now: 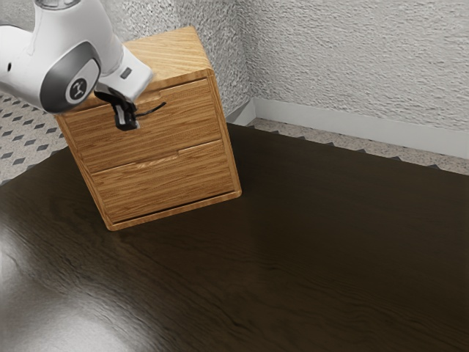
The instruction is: Pull the drawer handle with one arm to open the drawer
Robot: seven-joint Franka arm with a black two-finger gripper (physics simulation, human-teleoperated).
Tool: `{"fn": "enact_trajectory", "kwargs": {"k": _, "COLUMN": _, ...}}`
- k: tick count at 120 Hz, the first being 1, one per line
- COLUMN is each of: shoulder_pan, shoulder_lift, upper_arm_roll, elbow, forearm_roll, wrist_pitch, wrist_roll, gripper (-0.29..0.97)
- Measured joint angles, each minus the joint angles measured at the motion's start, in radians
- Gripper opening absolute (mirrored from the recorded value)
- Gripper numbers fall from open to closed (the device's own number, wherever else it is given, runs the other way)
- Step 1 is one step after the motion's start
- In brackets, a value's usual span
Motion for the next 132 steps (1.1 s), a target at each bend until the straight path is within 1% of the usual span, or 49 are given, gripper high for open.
{"fn": "enact_trajectory", "kwargs": {"k": 13, "shoulder_pan": 0.024, "shoulder_lift": 0.011, "upper_arm_roll": -0.001, "elbow": 0.003, "forearm_roll": -0.001, "wrist_pitch": 0.003, "wrist_roll": 0.02, "gripper": 0.18}}
{"fn": "enact_trajectory", "kwargs": {"k": 21, "shoulder_pan": 0.023, "shoulder_lift": 0.016, "upper_arm_roll": 0.0, "elbow": 0.004, "forearm_roll": -0.001, "wrist_pitch": 0.005, "wrist_roll": 0.029, "gripper": 0.17}}
{"fn": "enact_trajectory", "kwargs": {"k": 32, "shoulder_pan": 0.024, "shoulder_lift": 0.017, "upper_arm_roll": -0.009, "elbow": 0.003, "forearm_roll": 0.001, "wrist_pitch": 0.008, "wrist_roll": 0.039, "gripper": 0.06}}
{"fn": "enact_trajectory", "kwargs": {"k": 41, "shoulder_pan": 0.019, "shoulder_lift": 0.015, "upper_arm_roll": -0.016, "elbow": -0.001, "forearm_roll": 0.001, "wrist_pitch": 0.007, "wrist_roll": 0.044, "gripper": 0.0}}
{"fn": "enact_trajectory", "kwargs": {"k": 53, "shoulder_pan": -0.003, "shoulder_lift": -0.007, "upper_arm_roll": -0.022, "elbow": -0.018, "forearm_roll": 0.003, "wrist_pitch": 0.003, "wrist_roll": 0.049, "gripper": -0.04}}
{"fn": "enact_trajectory", "kwargs": {"k": 61, "shoulder_pan": 0.007, "shoulder_lift": -0.043, "upper_arm_roll": -0.04, "elbow": -0.051, "forearm_roll": 0.004, "wrist_pitch": 0.001, "wrist_roll": 0.052, "gripper": -0.06}}
{"fn": "enact_trajectory", "kwargs": {"k": 79, "shoulder_pan": 0.01, "shoulder_lift": -0.053, "upper_arm_roll": -0.045, "elbow": -0.083, "forearm_roll": 0.009, "wrist_pitch": -0.001, "wrist_roll": 0.051, "gripper": -0.11}}
{"fn": "enact_trajectory", "kwargs": {"k": 80, "shoulder_pan": 0.013, "shoulder_lift": -0.056, "upper_arm_roll": -0.052, "elbow": -0.086, "forearm_roll": 0.008, "wrist_pitch": -0.001, "wrist_roll": 0.051, "gripper": -0.13}}
{"fn": "enact_trajectory", "kwargs": {"k": 84, "shoulder_pan": 0.037, "shoulder_lift": -0.069, "upper_arm_roll": -0.078, "elbow": -0.101, "forearm_roll": 0.009, "wrist_pitch": -0.002, "wrist_roll": 0.05, "gripper": -0.08}}
{"fn": "enact_trajectory", "kwargs": {"k": 91, "shoulder_pan": 0.03, "shoulder_lift": -0.099, "upper_arm_roll": -0.077, "elbow": -0.136, "forearm_roll": 0.003, "wrist_pitch": -0.006, "wrist_roll": 0.051, "gripper": 0.02}}
{"fn": "enact_trajectory", "kwargs": {"k": 99, "shoulder_pan": 0.019, "shoulder_lift": -0.115, "upper_arm_roll": -0.073, "elbow": -0.152, "forearm_roll": 0.001, "wrist_pitch": -0.007, "wrist_roll": 0.05, "gripper": -0.03}}
{"fn": "enact_trajectory", "kwargs": {"k": 108, "shoulder_pan": 0.014, "shoulder_lift": -0.122, "upper_arm_roll": -0.07, "elbow": -0.156, "forearm_roll": 0.0, "wrist_pitch": -0.009, "wrist_roll": 0.049, "gripper": -0.06}}
{"fn": "enact_trajectory", "kwargs": {"k": 129, "shoulder_pan": 0.01, "shoulder_lift": -0.128, "upper_arm_roll": -0.068, "elbow": -0.16, "forearm_roll": -0.003, "wrist_pitch": -0.014, "wrist_roll": 0.048, "gripper": -0.04}}
{"fn": "enact_trajectory", "kwargs": {"k": 132, "shoulder_pan": 0.009, "shoulder_lift": -0.129, "upper_arm_roll": -0.064, "elbow": -0.16, "forearm_roll": -0.005, "wrist_pitch": -0.015, "wrist_roll": 0.048, "gripper": 0.01}}
